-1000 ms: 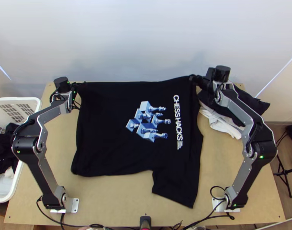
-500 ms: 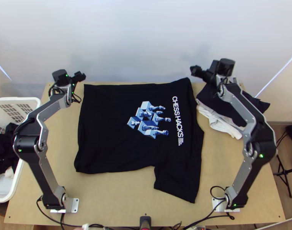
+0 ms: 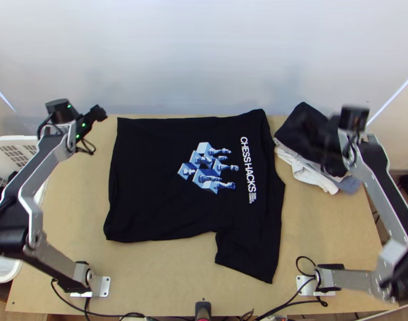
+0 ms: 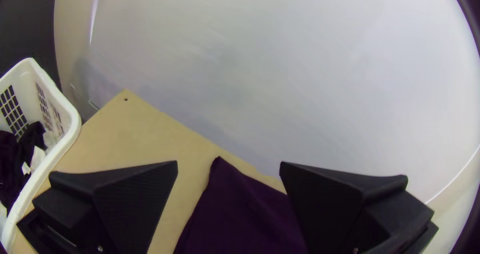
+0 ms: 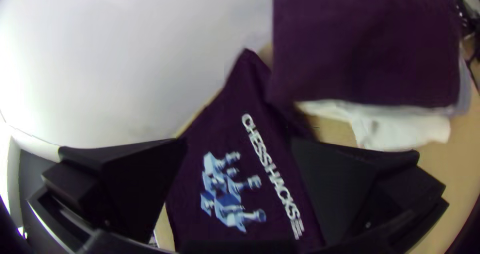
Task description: Fold the t-shirt
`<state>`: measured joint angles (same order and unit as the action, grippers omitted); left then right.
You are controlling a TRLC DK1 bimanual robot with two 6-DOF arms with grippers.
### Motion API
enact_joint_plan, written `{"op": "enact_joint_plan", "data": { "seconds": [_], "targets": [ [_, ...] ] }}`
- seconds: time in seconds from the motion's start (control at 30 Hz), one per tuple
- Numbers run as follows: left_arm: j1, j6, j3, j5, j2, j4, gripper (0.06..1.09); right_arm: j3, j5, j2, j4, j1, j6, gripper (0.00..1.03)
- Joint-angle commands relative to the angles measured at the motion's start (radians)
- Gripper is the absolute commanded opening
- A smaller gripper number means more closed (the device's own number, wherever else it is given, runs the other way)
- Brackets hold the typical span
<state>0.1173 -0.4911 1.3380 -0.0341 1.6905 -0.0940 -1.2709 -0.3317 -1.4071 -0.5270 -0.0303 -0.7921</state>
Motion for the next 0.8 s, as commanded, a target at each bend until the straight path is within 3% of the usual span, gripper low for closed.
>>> {"op": "enact_joint_plan", "data": {
  "seconds": [0.0,0.1,0.3,0.5,0.57,0.67,0.77],
  "targets": [
    [-0.004,-0.004,-0.161,-0.050,-0.215,-0.115,1.05,0.280,-0.089,0.246,-0.329,0.061,0.099,0.92],
    [-0.011,-0.003,-0.217,-0.050,-0.284,-0.147,1.05,0.361,-0.129,0.287,-0.459,0.086,0.221,0.92],
    [-0.011,0.003,-0.272,-0.049,-0.400,-0.213,1.05,0.535,-0.135,0.398,-0.513,0.084,0.347,0.89],
    [0.005,0.023,-0.290,-0.049,-0.471,-0.263,1.05,0.640,-0.148,0.453,-0.479,0.069,0.386,0.88],
    [0.013,0.026,-0.295,-0.049,-0.485,-0.271,1.05,0.663,-0.148,0.451,-0.464,0.078,0.393,0.79],
    [0.016,0.026,-0.303,-0.047,-0.503,-0.282,1.05,0.691,-0.148,0.462,-0.435,0.082,0.398,0.56],
    [0.016,0.028,-0.303,-0.047,-0.515,-0.289,1.05,0.722,-0.148,0.494,-0.433,0.082,0.398,0.56]
  ]
}}
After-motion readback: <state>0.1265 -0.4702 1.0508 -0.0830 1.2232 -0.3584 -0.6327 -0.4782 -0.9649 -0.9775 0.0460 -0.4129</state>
